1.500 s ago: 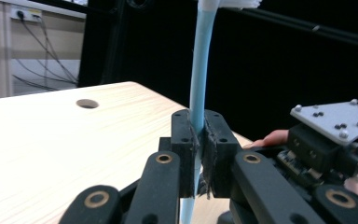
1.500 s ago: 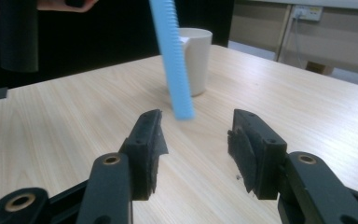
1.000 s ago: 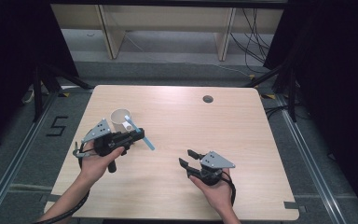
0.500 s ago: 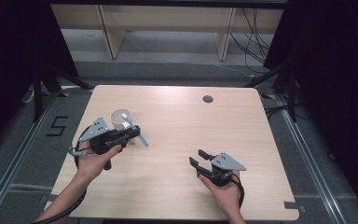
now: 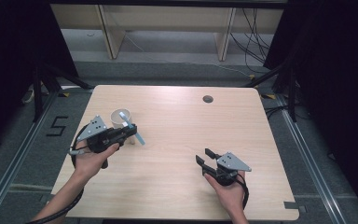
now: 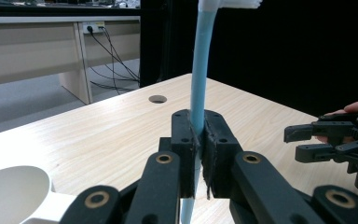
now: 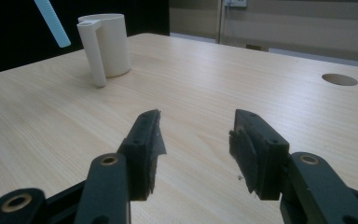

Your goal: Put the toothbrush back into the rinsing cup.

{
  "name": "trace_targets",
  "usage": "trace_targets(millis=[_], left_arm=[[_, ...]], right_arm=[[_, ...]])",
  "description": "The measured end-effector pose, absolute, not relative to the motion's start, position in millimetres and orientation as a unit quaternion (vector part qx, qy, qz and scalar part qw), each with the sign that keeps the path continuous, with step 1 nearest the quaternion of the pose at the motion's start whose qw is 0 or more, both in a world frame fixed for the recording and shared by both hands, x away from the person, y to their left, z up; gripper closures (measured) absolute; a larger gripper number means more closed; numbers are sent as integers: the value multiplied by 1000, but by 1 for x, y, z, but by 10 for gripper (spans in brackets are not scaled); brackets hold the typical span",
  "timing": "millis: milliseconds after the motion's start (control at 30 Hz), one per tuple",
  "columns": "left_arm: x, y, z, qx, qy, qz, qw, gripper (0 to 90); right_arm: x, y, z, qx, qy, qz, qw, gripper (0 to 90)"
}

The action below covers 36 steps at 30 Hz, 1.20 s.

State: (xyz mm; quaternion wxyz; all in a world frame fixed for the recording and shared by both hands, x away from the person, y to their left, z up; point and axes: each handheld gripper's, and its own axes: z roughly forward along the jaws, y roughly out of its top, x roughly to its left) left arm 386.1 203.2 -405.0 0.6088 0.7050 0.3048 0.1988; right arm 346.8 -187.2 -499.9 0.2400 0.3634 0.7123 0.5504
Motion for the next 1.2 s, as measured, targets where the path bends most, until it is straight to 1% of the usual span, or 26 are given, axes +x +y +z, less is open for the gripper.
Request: trace_targets(millis=[100, 200, 300, 333, 367, 467, 533, 700, 1100, 1200], left_arm=[[386, 207, -402, 703, 307, 207, 608, 835], [386, 212, -400, 702, 310, 211, 606, 835], [388, 216, -399, 702, 315, 215, 602, 836], [388, 216, -399, 701, 316, 216, 601, 835], [389, 217, -399, 702, 317, 217, 600, 835], [391, 218, -398, 702, 318, 221, 597, 836], [392, 218, -398, 702, 320, 223, 596, 835], [394, 219, -396, 703, 319, 229, 593, 835], [401, 222, -390, 697, 317, 243, 596, 835], [402, 223, -388, 702, 320, 249, 585, 835]], right_arm=[[347, -187, -500, 361, 713, 549, 247, 524], [346, -186, -500, 367, 715, 542, 244, 524], [346, -187, -500, 360, 718, 539, 255, 524], [344, -186, -500, 374, 716, 538, 242, 524], [344, -186, -500, 374, 716, 537, 241, 523], [347, -188, -500, 363, 716, 538, 256, 522], [346, -186, -501, 370, 715, 542, 239, 522], [345, -187, -501, 372, 717, 536, 247, 520], [345, -187, -501, 376, 715, 538, 240, 515], [345, -187, -501, 375, 715, 537, 242, 514]])
